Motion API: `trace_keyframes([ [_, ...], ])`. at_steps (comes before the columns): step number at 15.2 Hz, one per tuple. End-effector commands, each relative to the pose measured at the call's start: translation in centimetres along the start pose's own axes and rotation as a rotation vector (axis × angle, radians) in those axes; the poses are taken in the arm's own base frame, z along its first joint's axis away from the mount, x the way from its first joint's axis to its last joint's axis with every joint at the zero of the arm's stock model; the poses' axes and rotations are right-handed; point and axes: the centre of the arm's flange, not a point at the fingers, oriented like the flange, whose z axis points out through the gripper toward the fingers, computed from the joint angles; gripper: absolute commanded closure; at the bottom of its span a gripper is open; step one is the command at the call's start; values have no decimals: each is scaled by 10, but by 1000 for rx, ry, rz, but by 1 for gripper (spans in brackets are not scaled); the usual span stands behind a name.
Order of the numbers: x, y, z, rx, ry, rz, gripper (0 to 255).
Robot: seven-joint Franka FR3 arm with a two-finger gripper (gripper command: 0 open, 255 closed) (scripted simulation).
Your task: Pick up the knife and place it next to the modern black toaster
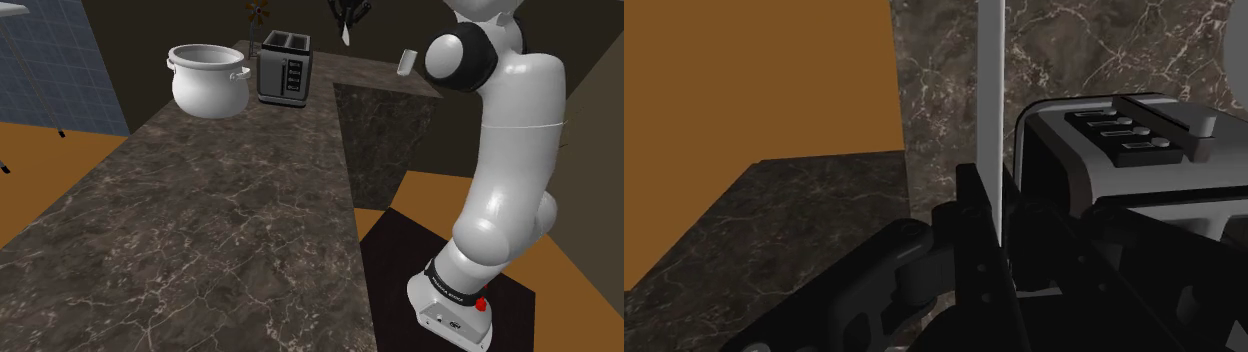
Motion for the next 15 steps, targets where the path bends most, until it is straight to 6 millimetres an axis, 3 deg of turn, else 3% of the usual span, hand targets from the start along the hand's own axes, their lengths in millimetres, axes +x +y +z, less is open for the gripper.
trace_keyframes([
  [1,3,1,9,2,3,-1,255],
  [15,2,1,83,2,3,-1,255],
])
